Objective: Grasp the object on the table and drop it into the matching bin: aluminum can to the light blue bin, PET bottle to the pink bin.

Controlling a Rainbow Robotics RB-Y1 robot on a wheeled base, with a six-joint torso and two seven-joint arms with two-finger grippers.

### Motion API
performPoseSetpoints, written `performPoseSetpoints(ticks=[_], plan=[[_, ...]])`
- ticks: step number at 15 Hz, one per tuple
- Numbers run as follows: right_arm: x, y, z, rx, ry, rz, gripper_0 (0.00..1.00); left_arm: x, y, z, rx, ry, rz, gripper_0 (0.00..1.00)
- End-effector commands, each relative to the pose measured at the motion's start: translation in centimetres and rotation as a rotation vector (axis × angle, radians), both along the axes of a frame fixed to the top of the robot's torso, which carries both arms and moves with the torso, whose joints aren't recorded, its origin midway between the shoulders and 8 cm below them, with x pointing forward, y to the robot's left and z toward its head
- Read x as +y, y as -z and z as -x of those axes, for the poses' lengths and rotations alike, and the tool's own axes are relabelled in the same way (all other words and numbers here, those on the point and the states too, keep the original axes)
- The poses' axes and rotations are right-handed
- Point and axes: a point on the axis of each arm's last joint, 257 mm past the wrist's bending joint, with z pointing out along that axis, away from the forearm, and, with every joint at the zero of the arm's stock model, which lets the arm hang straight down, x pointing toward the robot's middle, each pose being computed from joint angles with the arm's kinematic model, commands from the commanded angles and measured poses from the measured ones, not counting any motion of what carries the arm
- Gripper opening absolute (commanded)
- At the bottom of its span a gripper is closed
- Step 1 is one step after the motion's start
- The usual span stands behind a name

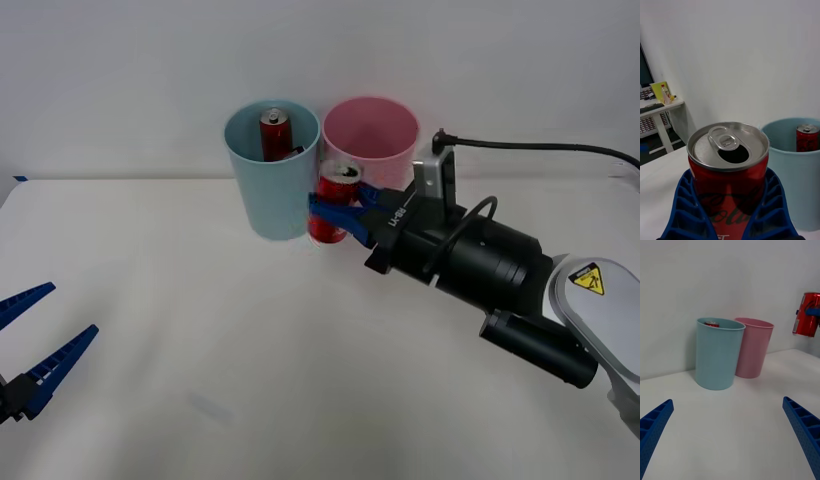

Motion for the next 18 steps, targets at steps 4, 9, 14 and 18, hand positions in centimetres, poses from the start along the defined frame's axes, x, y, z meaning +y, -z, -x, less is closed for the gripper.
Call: performPoseSetpoints(ticks=[4,9,14,18], plan=[[1.4,-4.0,-4.3,-0.041,-0.011,0.07,0.0,0.0,0.0,0.0,0.0,0.0,0.0,1.0],[3.8,-5.3,-10.8,-0.029,0.029,0.096,0.0,0.0,0.0,0.0,0.0,0.0,0.0,1.0],[6.2,-5.3,-15.4,0.014,0.064,0.114,0.0,0.0,0.0,0.0,0.0,0.0,0.0,1.0],[7.7,-5.3,-18.0,0.044,0.097,0.117,0.0,0.0,0.0,0.0,0.0,0.0,0.0,1.0]])
